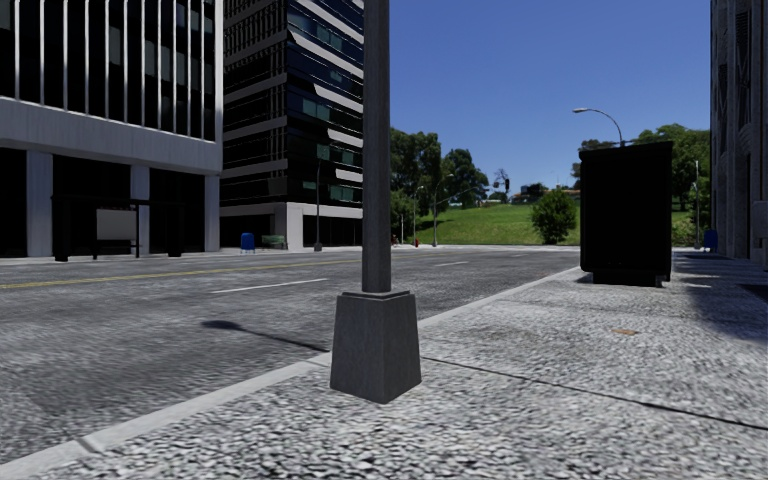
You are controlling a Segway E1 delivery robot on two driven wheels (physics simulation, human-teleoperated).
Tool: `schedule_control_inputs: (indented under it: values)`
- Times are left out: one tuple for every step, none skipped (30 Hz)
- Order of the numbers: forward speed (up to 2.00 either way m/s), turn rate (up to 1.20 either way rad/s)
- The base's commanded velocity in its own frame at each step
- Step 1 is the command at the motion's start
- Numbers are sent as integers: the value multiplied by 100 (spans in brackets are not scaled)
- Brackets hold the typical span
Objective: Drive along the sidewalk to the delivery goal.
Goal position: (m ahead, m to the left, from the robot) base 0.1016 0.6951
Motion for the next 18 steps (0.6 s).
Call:
schedule_control_inputs:
  values:
    - [0, 0]
    - [0, 0]
    - [0, 0]
    - [0, 0]
    - [0, 0]
    - [0, 0]
    - [0, 0]
    - [0, 0]
    - [0, 0]
    - [0, 0]
    - [0, 0]
    - [0, 0]
    - [0, 0]
    - [0, 0]
    - [0, 0]
    - [0, 0]
    - [0, 0]
    - [0, 0]
